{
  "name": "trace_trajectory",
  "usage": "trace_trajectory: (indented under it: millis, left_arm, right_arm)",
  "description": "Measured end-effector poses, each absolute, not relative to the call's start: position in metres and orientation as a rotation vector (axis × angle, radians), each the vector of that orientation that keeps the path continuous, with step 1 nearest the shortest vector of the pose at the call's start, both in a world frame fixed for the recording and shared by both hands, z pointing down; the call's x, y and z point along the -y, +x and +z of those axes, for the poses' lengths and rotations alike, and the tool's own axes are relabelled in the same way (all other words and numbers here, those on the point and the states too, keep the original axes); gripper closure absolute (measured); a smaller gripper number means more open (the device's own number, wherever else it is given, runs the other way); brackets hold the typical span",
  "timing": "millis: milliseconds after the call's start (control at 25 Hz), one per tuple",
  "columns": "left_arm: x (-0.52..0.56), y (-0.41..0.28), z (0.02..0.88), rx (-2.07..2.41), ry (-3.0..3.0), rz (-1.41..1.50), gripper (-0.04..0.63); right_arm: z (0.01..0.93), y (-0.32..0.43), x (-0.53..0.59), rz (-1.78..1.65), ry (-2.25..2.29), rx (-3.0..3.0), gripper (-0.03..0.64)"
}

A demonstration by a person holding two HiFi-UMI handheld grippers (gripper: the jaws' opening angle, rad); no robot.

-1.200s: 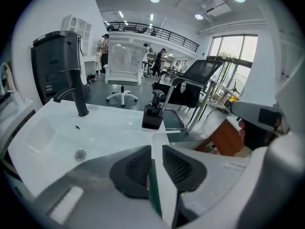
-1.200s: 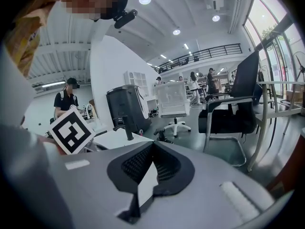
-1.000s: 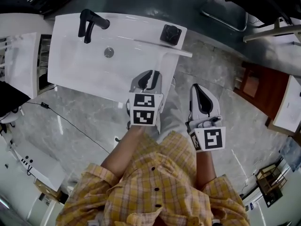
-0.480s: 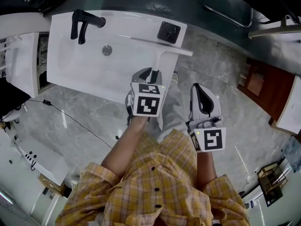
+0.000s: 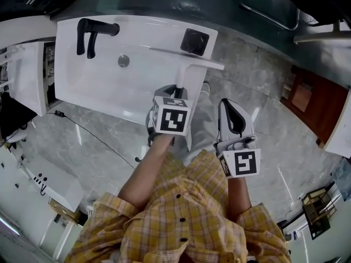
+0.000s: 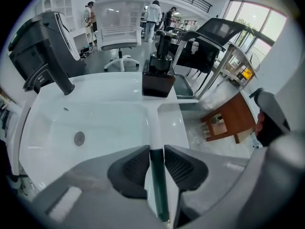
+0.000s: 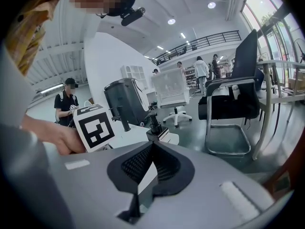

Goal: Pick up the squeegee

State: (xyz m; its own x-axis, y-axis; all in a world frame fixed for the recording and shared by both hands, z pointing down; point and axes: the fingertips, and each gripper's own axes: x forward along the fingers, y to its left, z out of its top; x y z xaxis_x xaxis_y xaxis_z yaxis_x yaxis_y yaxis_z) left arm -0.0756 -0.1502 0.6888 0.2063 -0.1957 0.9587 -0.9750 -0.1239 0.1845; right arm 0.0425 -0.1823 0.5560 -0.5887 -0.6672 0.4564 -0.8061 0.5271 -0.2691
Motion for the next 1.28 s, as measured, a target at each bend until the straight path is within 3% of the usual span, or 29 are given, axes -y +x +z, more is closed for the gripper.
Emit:
trace_trajectory:
  millis: [1280]
  left_arm:
    - [0.155,-0.068,0.683,1.078,1.424,1.001,0.505]
  right_arm:
    - [0.571,0.059,0.203,0.749,1.235,2.436,0.615]
